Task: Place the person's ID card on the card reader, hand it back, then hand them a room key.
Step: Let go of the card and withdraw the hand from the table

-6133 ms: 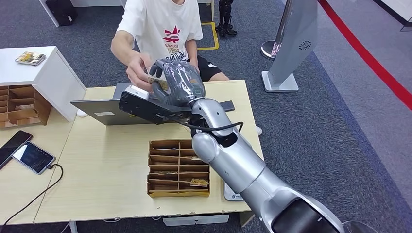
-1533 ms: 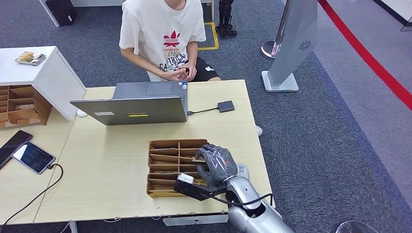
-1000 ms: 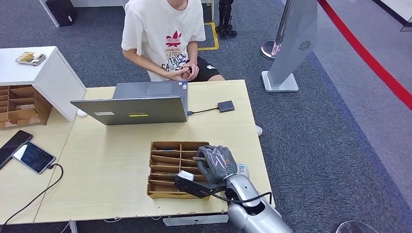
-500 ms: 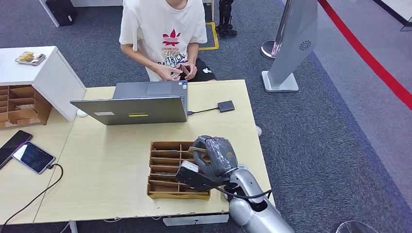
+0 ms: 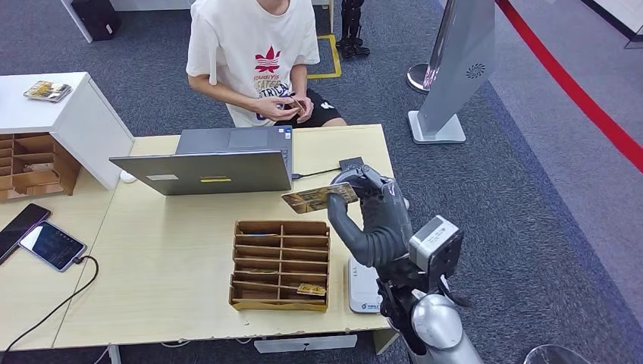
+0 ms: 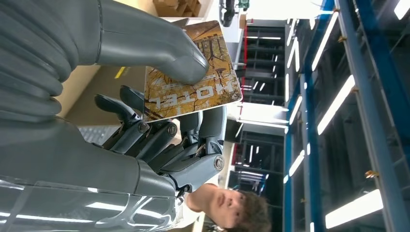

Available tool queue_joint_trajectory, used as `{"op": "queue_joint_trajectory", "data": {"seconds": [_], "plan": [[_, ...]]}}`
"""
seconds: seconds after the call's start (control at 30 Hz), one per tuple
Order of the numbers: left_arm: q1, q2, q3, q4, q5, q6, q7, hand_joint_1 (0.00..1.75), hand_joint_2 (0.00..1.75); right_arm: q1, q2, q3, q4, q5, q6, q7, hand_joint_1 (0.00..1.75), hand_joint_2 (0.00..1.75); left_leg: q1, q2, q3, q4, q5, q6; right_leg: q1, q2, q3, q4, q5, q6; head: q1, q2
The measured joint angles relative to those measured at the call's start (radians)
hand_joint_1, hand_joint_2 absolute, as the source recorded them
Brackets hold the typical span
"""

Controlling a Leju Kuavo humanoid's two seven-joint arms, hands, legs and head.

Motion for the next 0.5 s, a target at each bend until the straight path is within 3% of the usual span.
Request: {"op": "queue_joint_trajectory", "data": {"seconds": [0.23,0.5], "plan": [[-0.006,0.010,-0.001,-0.001,-0.087,-0.001,0.012,0.00,1.75,-0.172,0.015,0.050,0.074,0.154,-0.020,0.080,1.75,1.75,0.000,0.000,0.000,0.000,0.002,0.000,0.000,0.000,0.000,0.001,0.001,-0.001,0.000,0.000],[-0.020,0.022,-0.001,-0.005,-0.183,-0.008,0.031,0.00,1.75,-0.369,0.074,0.109,0.248,0.298,-0.020,0.194,1.75,1.75,0.000,0.000,0.000,0.000,0.003,0.000,0.000,0.000,0.000,0.001,0.002,0.000,0.000,0.000]]}}
